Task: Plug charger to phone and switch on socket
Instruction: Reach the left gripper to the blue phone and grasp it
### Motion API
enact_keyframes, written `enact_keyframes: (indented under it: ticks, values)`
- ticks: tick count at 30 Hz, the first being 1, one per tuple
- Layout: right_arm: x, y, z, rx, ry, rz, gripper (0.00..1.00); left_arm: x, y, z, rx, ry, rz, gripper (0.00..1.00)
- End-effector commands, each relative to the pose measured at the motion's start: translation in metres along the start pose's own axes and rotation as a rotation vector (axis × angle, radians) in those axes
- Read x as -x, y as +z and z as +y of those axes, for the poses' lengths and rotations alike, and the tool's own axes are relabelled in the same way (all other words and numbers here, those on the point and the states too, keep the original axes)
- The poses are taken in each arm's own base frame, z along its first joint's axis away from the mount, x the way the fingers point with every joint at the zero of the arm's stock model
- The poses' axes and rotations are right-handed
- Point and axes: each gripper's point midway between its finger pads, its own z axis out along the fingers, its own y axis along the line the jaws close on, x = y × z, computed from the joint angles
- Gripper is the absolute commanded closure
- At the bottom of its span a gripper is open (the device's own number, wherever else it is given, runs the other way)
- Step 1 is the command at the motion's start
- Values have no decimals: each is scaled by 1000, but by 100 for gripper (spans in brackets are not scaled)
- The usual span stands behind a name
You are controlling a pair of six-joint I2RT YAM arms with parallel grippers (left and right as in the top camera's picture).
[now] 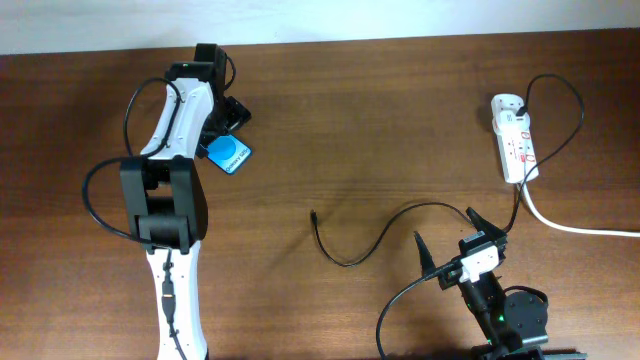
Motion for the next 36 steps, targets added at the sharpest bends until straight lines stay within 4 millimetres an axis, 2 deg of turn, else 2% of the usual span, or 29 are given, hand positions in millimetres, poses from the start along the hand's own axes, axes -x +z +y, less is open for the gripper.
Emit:
enact_keyframes:
  ticks: [1,5,9,12,18,21,25,27,29,30,31,36]
  values:
    - [-3,0,1,2,9,4,2,3,9,4,28,13,-8,1]
    - [-3,0,1,2,9,4,2,-4,7,11,58,28,22,1]
    - [-3,0,1,2,9,4,2,-1,2,12,51,45,15,1]
    - [-3,0,1,2,9,4,2,2,10,23,69,26,31,1]
    - [-3,0,1,2,9,4,2,-13,34,32,89,29,80,1]
    - [-3,0,1,2,9,4,2,-23,48,22,26,23,116,1]
    - [-3,0,1,2,10,5,2,-27,52,22,15,22,130,0]
    - [-3,0,1,2,9,4,2,-32,55,25,25,23,143,3]
    - [-3,0,1,2,10,5,1,-35,57,26,25,22,154,11]
    - [-3,0,1,2,9,4,2,-35,57,26,24,22,154,20]
    - [-3,0,1,2,9,4,2,-35,57,26,24,22,154,25]
    - [-3,0,1,2,9,4,2,-35,57,26,24,22,154,33]
